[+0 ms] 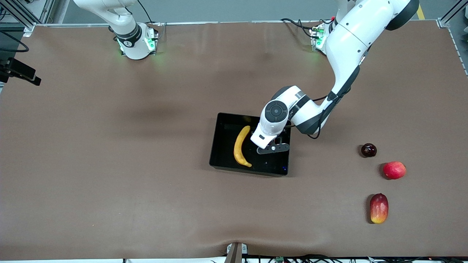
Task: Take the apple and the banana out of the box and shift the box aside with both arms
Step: 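Grasp the apple with the left gripper and carry it beside the plum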
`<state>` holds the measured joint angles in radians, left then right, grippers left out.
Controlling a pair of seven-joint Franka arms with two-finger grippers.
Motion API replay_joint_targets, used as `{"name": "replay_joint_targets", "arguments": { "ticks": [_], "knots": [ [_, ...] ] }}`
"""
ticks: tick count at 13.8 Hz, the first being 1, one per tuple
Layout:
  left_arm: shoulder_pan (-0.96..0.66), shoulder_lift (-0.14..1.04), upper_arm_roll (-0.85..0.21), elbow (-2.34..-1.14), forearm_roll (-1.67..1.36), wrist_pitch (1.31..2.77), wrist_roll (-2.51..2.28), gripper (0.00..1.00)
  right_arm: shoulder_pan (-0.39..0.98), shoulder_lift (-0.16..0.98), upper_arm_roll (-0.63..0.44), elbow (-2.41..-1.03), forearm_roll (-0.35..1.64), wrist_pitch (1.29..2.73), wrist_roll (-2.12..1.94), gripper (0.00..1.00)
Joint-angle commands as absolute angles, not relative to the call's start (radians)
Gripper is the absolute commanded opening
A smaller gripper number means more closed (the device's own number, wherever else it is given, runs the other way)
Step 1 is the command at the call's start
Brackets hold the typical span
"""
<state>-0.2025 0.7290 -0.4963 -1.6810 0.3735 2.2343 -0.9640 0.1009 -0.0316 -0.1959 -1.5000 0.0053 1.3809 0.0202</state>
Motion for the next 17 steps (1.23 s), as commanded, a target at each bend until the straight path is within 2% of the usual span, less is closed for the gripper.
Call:
{"name": "replay_joint_targets", "arguments": {
  "ticks": [1,4,6,10,12,14,17],
  "knots": [
    [-0.204,0.701,-0.502,-1.664,0.403,2.226,-0.957,0.00,0.115,-0.014,-0.213,-1.476,0.023,1.370,0.017,1.00],
    [-0.186,0.612,-0.505,-1.631,0.394,2.133,-0.911,0.00,0.112,0.037,-0.212,-1.457,0.021,1.368,0.017,1.00],
    [-0.175,0.572,-0.505,-1.571,0.382,2.047,-0.881,0.00,0.115,0.055,-0.210,-1.456,0.020,1.368,0.015,1.00],
    [-0.053,0.534,-0.506,-1.438,0.287,1.913,-0.677,0.00,0.114,0.101,-0.210,-1.457,0.017,1.367,0.017,1.00],
    [0.044,0.509,-0.505,-1.440,0.244,1.899,-0.525,0.00,0.114,0.106,-0.210,-1.457,0.017,1.365,0.015,1.00],
    [0.148,0.505,-0.502,-1.500,0.236,1.887,-0.378,0.00,0.112,0.110,-0.212,-1.457,0.009,1.367,0.014,1.00],
    [0.259,0.531,-0.500,-1.575,0.252,1.957,-0.261,0.00,0.117,0.139,-0.215,-1.456,-0.012,1.373,0.014,1.00]
  ]
}}
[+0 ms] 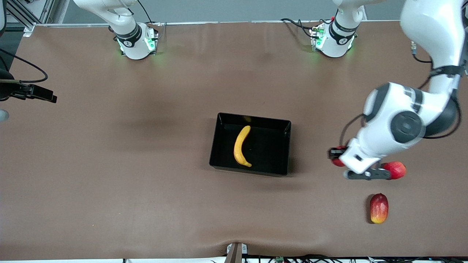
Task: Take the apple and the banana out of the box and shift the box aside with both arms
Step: 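Grasp the apple with the left gripper and carry it beside the plum, then lower the apple onto the table and open the left gripper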
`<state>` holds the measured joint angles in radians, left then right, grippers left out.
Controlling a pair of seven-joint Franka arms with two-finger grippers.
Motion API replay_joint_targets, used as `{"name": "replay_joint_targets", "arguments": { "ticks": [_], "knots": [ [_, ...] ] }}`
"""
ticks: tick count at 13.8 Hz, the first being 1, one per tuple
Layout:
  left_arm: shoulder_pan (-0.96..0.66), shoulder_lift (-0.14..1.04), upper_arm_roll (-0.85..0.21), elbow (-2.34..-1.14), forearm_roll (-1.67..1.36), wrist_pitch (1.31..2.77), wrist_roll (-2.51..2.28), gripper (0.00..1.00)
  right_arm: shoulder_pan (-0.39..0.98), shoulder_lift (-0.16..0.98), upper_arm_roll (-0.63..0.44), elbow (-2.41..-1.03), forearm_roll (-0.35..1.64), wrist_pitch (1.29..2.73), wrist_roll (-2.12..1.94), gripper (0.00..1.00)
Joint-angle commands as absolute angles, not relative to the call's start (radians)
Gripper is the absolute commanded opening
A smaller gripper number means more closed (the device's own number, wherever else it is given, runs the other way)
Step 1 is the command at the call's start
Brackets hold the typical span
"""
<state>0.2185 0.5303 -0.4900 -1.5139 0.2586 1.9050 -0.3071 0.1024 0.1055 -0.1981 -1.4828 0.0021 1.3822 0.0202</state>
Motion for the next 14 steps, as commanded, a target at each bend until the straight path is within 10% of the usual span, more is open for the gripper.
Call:
{"name": "replay_joint_targets", "arguments": {
  "ticks": [1,11,12,14],
  "knots": [
    [0.268,0.535,-0.499,-1.610,0.261,2.009,-0.258,0.00,0.117,0.153,-0.215,-1.457,-0.034,1.373,0.014,1.00],
    [0.333,0.698,-0.492,-1.709,0.410,2.269,-0.265,0.00,0.066,0.242,-0.196,-1.471,0.021,1.402,0.031,1.00],
    [0.330,0.698,-0.492,-1.716,0.410,2.269,-0.265,0.10,0.060,0.242,-0.196,-1.473,0.028,1.402,0.031,1.00],
    [0.330,0.690,-0.492,-1.724,0.410,2.266,-0.271,0.99,0.058,0.248,-0.196,-1.480,0.044,1.404,0.032,1.00]
  ]
}}
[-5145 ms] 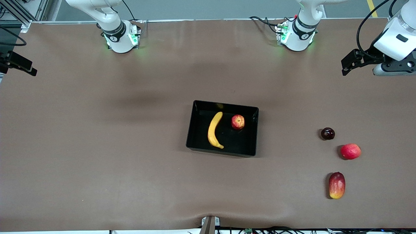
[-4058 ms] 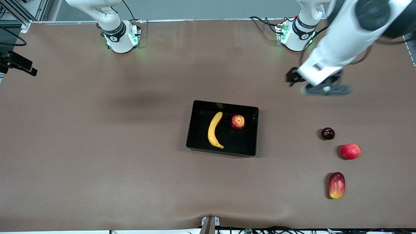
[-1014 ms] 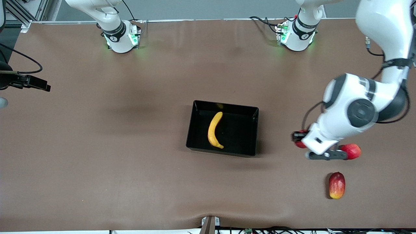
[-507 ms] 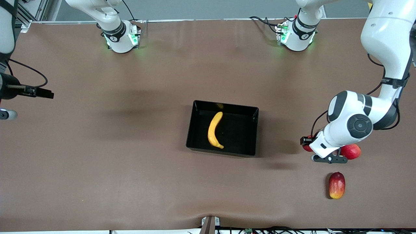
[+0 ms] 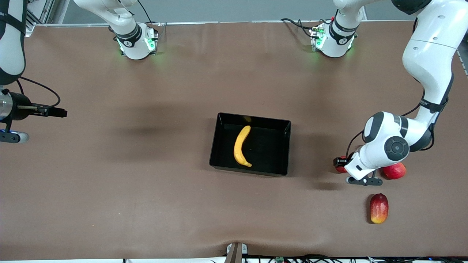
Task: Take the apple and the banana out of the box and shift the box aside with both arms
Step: 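Lower the apple onto the table and open the left gripper, then move the left gripper back over the tray to the yellow banana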
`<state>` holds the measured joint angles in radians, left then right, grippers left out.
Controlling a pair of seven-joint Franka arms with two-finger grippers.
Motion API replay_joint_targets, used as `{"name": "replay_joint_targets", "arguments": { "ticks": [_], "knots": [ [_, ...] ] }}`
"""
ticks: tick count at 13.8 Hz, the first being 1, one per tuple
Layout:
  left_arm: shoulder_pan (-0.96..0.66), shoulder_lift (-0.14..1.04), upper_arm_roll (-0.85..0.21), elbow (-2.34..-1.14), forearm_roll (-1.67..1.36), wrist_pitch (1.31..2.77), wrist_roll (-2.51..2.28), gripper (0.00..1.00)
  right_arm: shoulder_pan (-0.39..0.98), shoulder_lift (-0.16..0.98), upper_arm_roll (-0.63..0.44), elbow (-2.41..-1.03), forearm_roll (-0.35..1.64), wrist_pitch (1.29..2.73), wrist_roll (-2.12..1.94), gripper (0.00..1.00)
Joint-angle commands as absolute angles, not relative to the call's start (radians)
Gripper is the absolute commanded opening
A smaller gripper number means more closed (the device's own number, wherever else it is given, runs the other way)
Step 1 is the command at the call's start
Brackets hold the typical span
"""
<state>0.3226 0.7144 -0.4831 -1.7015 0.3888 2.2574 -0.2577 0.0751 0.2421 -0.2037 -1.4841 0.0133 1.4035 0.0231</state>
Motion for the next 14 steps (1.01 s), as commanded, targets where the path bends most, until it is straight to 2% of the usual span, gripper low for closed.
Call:
{"name": "replay_joint_targets", "arguments": {
  "ticks": [1,4,6,9,11,14],
  "knots": [
    [0.325,0.681,-0.494,-1.724,0.410,2.258,-0.273,1.00,0.057,0.253,-0.196,-1.482,0.066,1.407,0.035,1.00],
    [0.313,0.577,-0.512,-1.704,0.403,2.157,-0.284,1.00,0.058,0.256,-0.195,-1.499,0.132,1.423,0.099,1.00],
    [0.314,0.534,-0.596,-1.683,0.397,2.096,-0.334,1.00,0.063,0.261,-0.175,-1.497,0.152,1.439,0.139,1.00],
    [0.263,0.531,-0.693,-1.654,0.408,2.071,-0.500,1.00,0.058,0.262,-0.129,-1.497,0.153,1.465,0.227,1.00],
    [0.160,0.540,-0.692,-1.603,0.403,2.071,-0.625,1.00,0.061,0.265,-0.118,-1.499,0.158,1.488,0.238,1.00],
    [-0.013,0.619,-0.686,-1.525,0.406,2.072,-0.764,1.00,0.060,0.279,-0.081,-1.502,0.172,1.509,0.304,1.00]
  ]
}}
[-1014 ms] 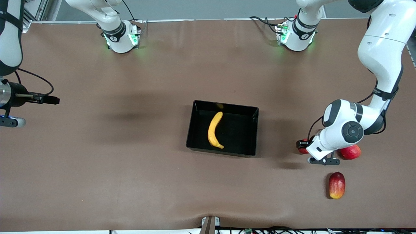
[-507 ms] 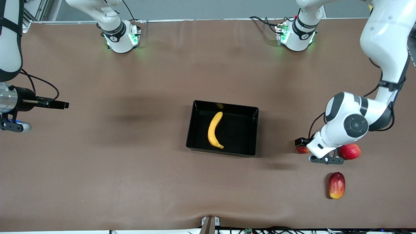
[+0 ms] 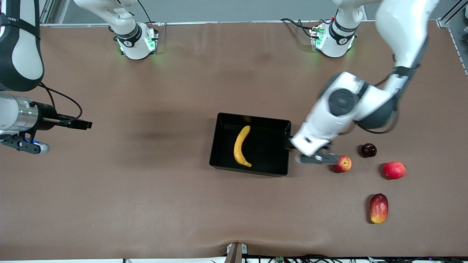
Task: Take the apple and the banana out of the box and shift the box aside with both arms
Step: 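Move the left gripper back over the tray to the yellow banana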
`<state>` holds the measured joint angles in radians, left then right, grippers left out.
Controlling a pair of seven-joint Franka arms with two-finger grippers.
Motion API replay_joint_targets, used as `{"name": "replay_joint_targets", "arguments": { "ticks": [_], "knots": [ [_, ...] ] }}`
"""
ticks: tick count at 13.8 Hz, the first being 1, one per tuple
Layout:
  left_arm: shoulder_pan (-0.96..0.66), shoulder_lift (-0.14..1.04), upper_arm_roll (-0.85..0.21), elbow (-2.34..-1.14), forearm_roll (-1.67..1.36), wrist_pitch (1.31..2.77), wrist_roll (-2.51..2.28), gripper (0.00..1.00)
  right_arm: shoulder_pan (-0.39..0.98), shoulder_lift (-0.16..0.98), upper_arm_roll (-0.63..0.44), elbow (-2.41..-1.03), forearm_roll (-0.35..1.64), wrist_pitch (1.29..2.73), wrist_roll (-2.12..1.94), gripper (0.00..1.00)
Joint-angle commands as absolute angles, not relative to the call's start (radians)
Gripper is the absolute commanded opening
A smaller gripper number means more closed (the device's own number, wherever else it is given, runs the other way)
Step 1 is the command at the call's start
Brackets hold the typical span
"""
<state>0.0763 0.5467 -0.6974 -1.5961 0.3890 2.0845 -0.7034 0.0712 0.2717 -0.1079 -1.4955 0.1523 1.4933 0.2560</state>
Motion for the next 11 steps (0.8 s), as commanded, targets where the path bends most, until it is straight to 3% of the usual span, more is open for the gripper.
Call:
{"name": "replay_joint_targets", "arguments": {
  "ticks": [1,5,8,11],
  "knots": [
    [-0.058,0.641,-0.683,-1.520,0.405,2.083,-0.768,1.00,0.058,0.279,-0.069,-1.505,0.172,1.514,0.304,1.00],
    [-0.236,0.777,-0.597,-1.421,0.465,2.143,-0.767,1.00,0.064,0.284,-0.051,-1.534,0.172,1.546,0.322,1.00],
    [-0.385,0.830,-0.444,-1.411,0.463,2.271,-0.769,1.00,0.066,0.284,-0.002,-1.571,0.172,1.603,0.405,1.00],
    [-0.428,0.893,-0.407,-1.411,0.463,2.342,-0.785,1.00,0.067,0.284,0.026,-1.626,0.172,1.667,0.423,1.00]
  ]
}}
